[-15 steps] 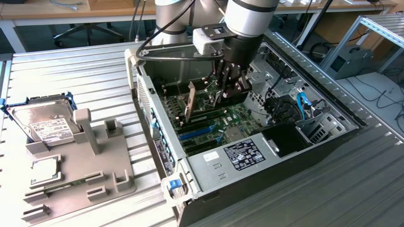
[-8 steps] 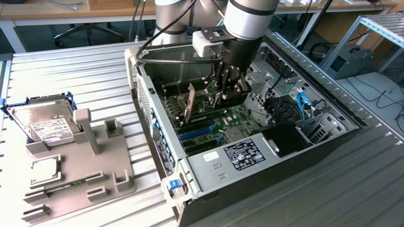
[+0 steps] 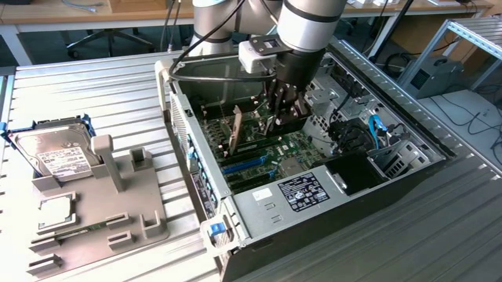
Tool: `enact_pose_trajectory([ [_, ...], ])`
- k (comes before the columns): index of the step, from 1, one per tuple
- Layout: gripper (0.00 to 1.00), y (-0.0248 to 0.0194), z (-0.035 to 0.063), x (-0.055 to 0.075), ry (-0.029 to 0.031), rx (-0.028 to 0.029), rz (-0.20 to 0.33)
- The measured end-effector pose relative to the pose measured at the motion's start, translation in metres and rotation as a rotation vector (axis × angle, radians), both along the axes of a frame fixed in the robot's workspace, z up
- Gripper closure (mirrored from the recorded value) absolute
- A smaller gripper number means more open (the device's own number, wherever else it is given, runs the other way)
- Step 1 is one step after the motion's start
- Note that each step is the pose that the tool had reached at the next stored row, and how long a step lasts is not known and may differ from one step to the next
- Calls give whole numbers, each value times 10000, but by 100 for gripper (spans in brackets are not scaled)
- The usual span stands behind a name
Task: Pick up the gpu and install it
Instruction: 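Insert the gpu into the slot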
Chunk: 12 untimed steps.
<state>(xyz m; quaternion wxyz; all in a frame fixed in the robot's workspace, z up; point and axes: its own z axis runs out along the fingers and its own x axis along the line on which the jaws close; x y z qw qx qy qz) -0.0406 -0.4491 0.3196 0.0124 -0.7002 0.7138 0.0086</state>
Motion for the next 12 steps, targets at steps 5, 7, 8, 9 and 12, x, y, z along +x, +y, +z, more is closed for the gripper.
enact_pose_trajectory([
  [5,73,-4,-23,-30,0,-1,1],
  [7,73,-11,-31,-50,0,1,0],
  [8,73,-15,-34,-60,0,0,0],
  [9,73,-19,-37,-69,0,0,0],
  [12,73,-30,-45,-91,0,1,0],
])
